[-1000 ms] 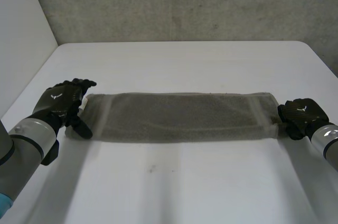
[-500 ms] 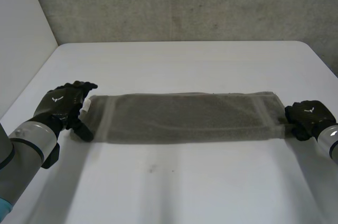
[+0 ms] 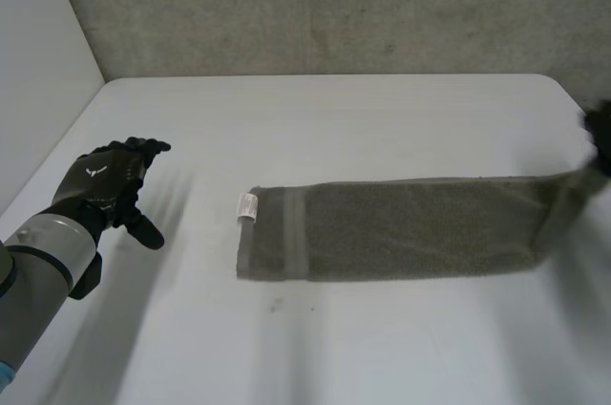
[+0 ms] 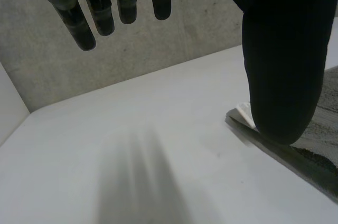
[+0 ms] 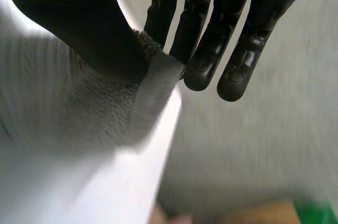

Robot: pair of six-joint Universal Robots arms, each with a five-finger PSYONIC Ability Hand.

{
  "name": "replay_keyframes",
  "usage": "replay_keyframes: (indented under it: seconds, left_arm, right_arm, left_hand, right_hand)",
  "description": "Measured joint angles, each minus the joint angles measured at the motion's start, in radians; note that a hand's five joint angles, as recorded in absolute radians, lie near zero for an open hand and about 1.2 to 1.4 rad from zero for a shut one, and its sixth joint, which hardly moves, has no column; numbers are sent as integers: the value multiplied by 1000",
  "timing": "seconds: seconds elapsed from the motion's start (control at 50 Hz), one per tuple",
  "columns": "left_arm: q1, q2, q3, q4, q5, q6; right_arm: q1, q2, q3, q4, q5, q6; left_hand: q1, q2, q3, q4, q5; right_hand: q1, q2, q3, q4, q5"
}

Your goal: Fold the towel.

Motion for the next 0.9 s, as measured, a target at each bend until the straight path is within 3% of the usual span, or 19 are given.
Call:
replay_keyframes:
  seconds: [0.1, 0.18, 0.2, 0.3, 0.44, 0.5, 0.56, 0.62, 0.66, 0.8, 0.9]
  left_arm:
    - [0, 4, -1, 0, -1, 0]
    - [-1, 4, -2, 0, -1, 0]
    - [-1, 4, -3, 0, -2, 0]
    - [-4, 5, -7, 0, -11, 1]
    - [-10, 3, -9, 0, -28, 1]
    - [-12, 0, -9, 0, -30, 2]
    - [-15, -7, -6, 1, -31, 2]
    - [-17, -13, 3, 2, -31, 4]
    - [-20, -18, 14, 4, -31, 5]
    - [-61, -56, 79, 16, -33, 10]
    - [-153, -141, 179, 26, -43, 13]
  right_arm:
    - [243, -26, -33, -60, -14, 73]
    - [416, 10, -58, -118, -37, 84]
    - [508, 46, -75, -143, -58, 81]
    - [700, 172, -126, -172, -125, 66]
    - [851, 340, -174, -169, -182, 44]
    - [876, 374, -182, -165, -183, 35]
    - [901, 411, -193, -151, -165, 17]
    - [902, 399, -195, -136, -128, 14]
    - [896, 371, -193, -123, -94, 20]
    - [808, 210, -135, -61, 8, 128]
    - [680, 91, -51, 28, 24, 305]
  left_hand:
    - [0, 0, 0, 0, 0]
    - [0, 0, 0, 0, 0]
    - [0, 0, 0, 0, 0]
    - [0, 0, 0, 0, 0]
    - [0, 0, 0, 0, 0]
    - [0, 0, 0, 0, 0]
    - [0, 0, 0, 0, 0]
    - [0, 0, 0, 0, 0]
    - [0, 0, 0, 0, 0]
    - [0, 2, 0, 0, 0]
    - [0, 2, 2, 2, 0]
  right_hand:
    - [0, 0, 4, 0, 2]
    - [0, 0, 4, 0, 2]
    - [0, 0, 4, 0, 3]
    - [0, 0, 4, 0, 4]
    - [0, 0, 4, 0, 5]
    - [0, 0, 4, 0, 5]
    - [-102, -173, -180, -186, -137]
    - [-563, -643, -659, -667, -591]
    - [-714, -873, -891, -900, -827]
    - [-742, -940, -974, -959, -910]
    - [-742, -940, -974, -959, -911]
